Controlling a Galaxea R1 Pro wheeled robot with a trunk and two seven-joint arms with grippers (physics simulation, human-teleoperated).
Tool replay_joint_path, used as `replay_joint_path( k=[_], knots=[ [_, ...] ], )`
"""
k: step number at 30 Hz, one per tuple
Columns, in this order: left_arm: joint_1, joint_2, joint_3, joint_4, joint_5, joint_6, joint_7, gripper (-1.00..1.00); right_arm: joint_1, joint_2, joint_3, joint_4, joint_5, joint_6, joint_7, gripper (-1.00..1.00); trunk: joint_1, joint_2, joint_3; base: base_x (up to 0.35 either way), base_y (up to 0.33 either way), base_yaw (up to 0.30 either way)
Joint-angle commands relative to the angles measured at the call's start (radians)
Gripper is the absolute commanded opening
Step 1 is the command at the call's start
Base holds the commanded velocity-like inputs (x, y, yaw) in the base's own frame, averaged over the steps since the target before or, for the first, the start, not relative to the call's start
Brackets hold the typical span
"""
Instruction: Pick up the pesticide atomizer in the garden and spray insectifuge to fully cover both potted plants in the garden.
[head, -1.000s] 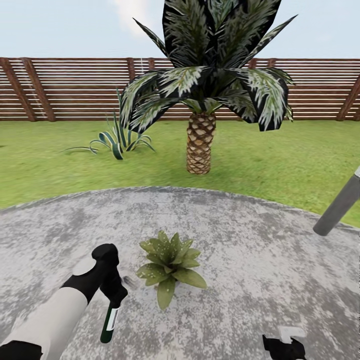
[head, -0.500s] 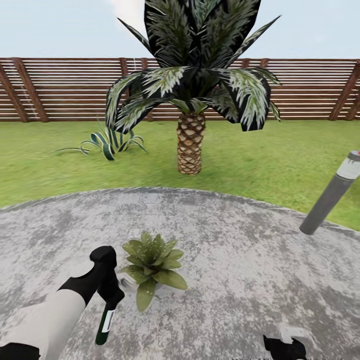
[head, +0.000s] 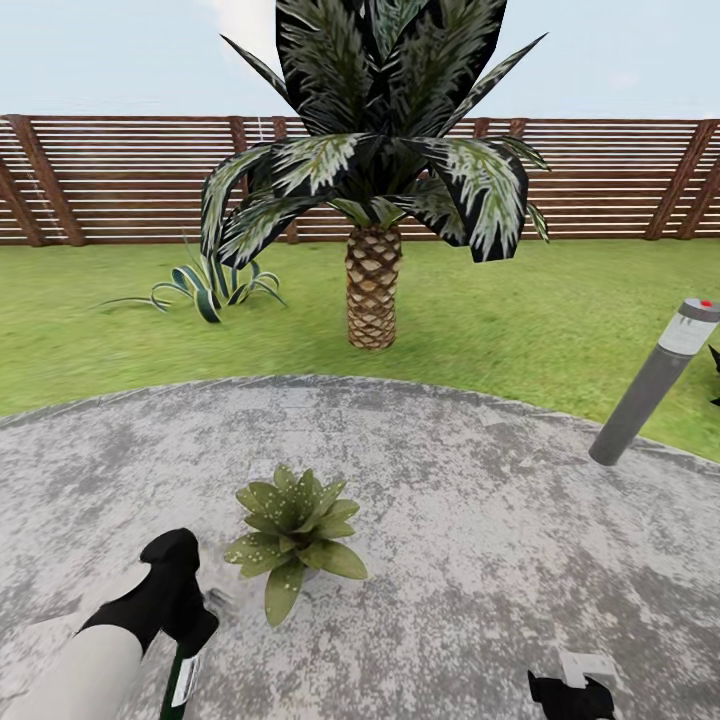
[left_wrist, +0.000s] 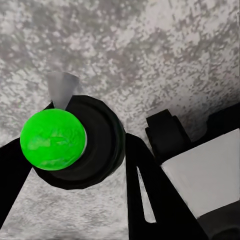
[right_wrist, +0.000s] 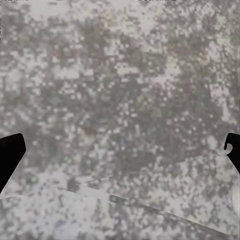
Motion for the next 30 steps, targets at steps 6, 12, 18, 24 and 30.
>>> replay_joint_path(
  k=[6, 12, 18, 24, 30],
  knots=[
    [0.024, -0.049, 0.018, 0.007, -0.006, 0.005, 0.046, -1.00, 0.000, 0.000, 0.008, -0.002, -0.007, -0.001, -0.004, 1.00, 0.000, 0.000, -0.001, 0.000, 0.000, 0.000],
    [0.023, -0.137, 0.023, -0.002, -0.003, 0.009, 0.114, -1.00, 0.000, 0.000, 0.008, -0.002, -0.007, -0.001, -0.004, 1.00, 0.000, 0.000, -0.001, 0.000, 0.000, 0.000],
    [0.024, -0.065, 0.029, -0.004, -0.003, 0.009, 0.117, -1.00, 0.000, 0.000, 0.008, -0.002, -0.007, -0.001, -0.004, 1.00, 0.000, 0.000, -0.001, 0.000, 0.000, 0.000],
    [0.047, -0.060, 0.023, 0.011, 0.002, 0.005, 0.117, -1.00, 0.000, 0.000, 0.008, -0.002, -0.007, -0.001, -0.004, 1.00, 0.000, 0.000, -0.001, 0.000, 0.000, 0.000],
    [0.045, -0.147, 0.021, -0.002, 0.001, 0.005, 0.117, -1.00, 0.000, 0.000, 0.008, -0.002, -0.007, -0.001, -0.004, 1.00, 0.000, 0.000, -0.001, 0.000, 0.000, 0.000]
  ],
)
